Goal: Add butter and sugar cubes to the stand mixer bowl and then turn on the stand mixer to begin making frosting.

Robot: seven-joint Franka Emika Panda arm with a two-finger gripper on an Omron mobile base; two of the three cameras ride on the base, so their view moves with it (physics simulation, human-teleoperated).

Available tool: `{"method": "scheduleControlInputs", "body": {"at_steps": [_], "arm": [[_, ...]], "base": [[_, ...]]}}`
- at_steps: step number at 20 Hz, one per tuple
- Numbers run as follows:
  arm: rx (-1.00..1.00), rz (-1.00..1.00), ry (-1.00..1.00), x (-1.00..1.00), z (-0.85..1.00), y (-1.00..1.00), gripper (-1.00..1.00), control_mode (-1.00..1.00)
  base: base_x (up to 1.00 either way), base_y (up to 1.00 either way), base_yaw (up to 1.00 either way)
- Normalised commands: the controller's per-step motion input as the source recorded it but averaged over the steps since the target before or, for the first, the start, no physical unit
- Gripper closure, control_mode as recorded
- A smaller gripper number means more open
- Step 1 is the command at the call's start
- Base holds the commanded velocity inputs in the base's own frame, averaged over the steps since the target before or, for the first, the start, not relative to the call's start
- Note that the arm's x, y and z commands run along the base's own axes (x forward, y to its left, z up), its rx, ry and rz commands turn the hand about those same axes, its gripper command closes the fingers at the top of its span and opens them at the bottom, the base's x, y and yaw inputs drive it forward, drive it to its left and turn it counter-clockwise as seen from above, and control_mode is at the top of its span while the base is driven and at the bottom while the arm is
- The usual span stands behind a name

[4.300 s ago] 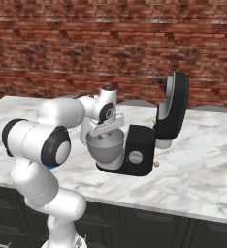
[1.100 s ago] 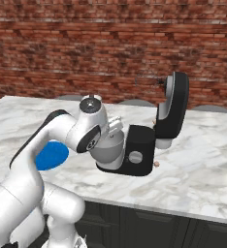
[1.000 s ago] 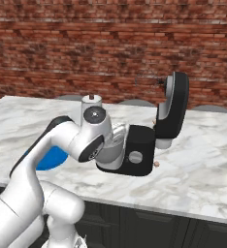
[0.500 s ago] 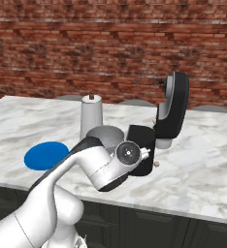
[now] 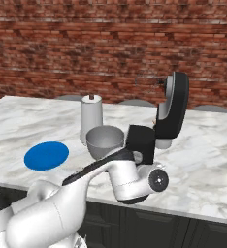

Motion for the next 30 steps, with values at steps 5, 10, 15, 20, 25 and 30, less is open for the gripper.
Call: {"method": "scheduleControlInputs", "body": {"at_steps": [5,10,15,20,25,30], "arm": [[0.1,0.22,-0.12,0.46,-0.27,-0.39,-1.0,-1.0],[0.06,0.16,-0.16,0.15,0.0,-0.42,-1.0,-1.0],[0.05,0.14,-0.07,0.14,0.0,-0.34,-1.0,-1.0],[0.04,0.15,0.0,0.2,-0.02,-0.24,-1.0,-1.0],[0.01,0.15,0.01,0.24,-0.1,-0.02,-1.0,-1.0],[0.0,0.09,0.07,0.25,-0.2,0.02,-1.0,-1.0]], "base": [[0.0,0.0,0.0],[0.0,0.0,0.0],[0.0,0.0,0.0],[0.0,0.0,0.0],[0.0,0.0,0.0],[0.0,0.0,0.0]]}}
